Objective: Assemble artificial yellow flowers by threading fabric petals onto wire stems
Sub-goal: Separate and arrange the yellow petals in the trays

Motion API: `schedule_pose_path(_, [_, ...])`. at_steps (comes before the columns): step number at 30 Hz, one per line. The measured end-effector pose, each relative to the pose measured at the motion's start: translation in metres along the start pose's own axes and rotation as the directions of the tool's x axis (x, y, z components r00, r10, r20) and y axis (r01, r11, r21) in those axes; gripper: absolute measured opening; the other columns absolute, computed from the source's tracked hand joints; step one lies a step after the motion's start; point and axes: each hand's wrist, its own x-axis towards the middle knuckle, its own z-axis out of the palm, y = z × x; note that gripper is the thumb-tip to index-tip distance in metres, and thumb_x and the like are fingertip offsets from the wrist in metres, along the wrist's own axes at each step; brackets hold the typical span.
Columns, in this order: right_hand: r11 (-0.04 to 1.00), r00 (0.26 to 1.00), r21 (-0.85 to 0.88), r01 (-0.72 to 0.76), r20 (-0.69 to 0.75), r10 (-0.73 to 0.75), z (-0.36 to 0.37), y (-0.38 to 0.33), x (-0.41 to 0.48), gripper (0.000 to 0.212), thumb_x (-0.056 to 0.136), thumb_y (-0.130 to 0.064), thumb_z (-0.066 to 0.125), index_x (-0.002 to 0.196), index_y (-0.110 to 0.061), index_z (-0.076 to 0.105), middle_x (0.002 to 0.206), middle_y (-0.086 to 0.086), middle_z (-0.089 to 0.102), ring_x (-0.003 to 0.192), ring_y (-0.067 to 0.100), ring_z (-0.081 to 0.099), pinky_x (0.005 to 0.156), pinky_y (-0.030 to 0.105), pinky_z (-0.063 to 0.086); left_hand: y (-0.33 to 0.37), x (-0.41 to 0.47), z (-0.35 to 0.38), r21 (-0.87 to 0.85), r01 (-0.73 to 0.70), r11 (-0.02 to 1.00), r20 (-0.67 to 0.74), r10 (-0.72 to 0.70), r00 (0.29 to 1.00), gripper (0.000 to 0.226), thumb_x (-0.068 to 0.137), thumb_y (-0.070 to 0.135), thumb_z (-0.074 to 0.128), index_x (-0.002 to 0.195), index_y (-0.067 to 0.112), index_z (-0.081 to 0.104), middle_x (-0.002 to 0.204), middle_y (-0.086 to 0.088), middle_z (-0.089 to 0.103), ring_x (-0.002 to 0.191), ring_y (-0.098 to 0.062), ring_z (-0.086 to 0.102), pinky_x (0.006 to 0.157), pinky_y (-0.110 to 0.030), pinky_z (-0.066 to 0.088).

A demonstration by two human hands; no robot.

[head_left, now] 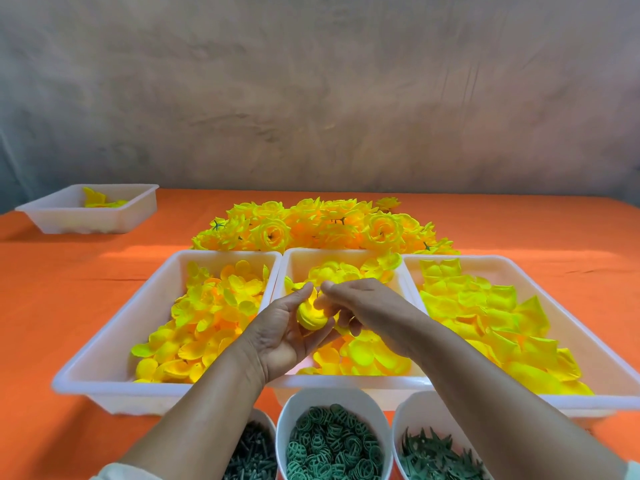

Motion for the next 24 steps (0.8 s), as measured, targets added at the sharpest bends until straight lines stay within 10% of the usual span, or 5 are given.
schedule_pose_path(5, [0.846,0.970,-0.486,0.221,0.019,-0.243,0.007,-0.005,-0.004,0.027,0.083,-0.050,0.067,0.099,-0.028,0.072,0.085,-0.015,0.064,0.069,-0.004,0.057,0.063,0.018,0.047,-0.003,0.004,-0.001,-0.001,-0.091,0.996,-0.066,0.091,0.994,0.046,0.074,0.026,0.074,0.113,0.002,0.065,0.100,-0.020,0.071,0.085,-0.033,0.070,0.054,-0.032,0.060])
schedule_pose_path(9, [0.576,0.950,-0.777,0.253,0.088,-0.299,0.016,-0.004,-0.006,0.038,0.088,-0.042,0.063,0.124,-0.027,0.064,0.108,-0.002,0.058,0.095,0.016,0.059,0.082,0.032,0.048,-0.003,0.005,-0.002,0.034,-0.120,0.992,-0.096,0.123,0.988,0.051,0.073,0.029,0.074,0.118,0.007,0.064,0.096,-0.015,0.067,0.076,-0.023,0.067,0.052,-0.028,0.058])
schedule_pose_path(15, [0.793,0.953,-0.548,0.268,0.033,-0.300,0.001,0.002,-0.008,0.047,0.078,-0.038,0.077,0.122,-0.034,0.063,0.111,-0.009,0.058,0.095,0.006,0.054,0.082,0.022,0.044,-0.001,0.003,-0.004,0.000,-0.118,0.993,-0.094,0.117,0.989,0.042,0.080,0.038,0.069,0.105,0.004,0.065,0.083,-0.019,0.070,0.061,-0.025,0.068,0.048,-0.026,0.056])
schedule_pose_path(18, [0.670,0.947,-0.687,0.281,0.085,-0.310,-0.007,0.008,-0.008,0.045,0.081,-0.033,0.075,0.124,-0.033,0.062,0.115,-0.009,0.056,0.103,0.008,0.049,0.084,0.023,0.039,0.001,0.003,-0.006,-0.022,-0.056,0.998,-0.112,0.053,0.992,0.047,0.084,0.049,0.066,0.099,0.005,0.068,0.077,-0.015,0.068,0.059,-0.022,0.067,0.041,-0.022,0.051])
schedule_pose_path(24, [0.774,0.932,-0.604,0.189,-0.137,-0.334,0.002,0.008,-0.006,0.025,0.084,-0.034,0.071,0.071,-0.014,0.065,0.069,0.003,0.059,0.063,0.014,0.048,0.059,0.029,0.036,-0.001,0.001,-0.012,0.022,-0.058,0.998,-0.052,0.059,0.997,0.071,0.071,0.072,0.067,0.094,0.006,0.079,0.084,-0.016,0.068,0.071,-0.027,0.064,0.067,-0.034,0.055])
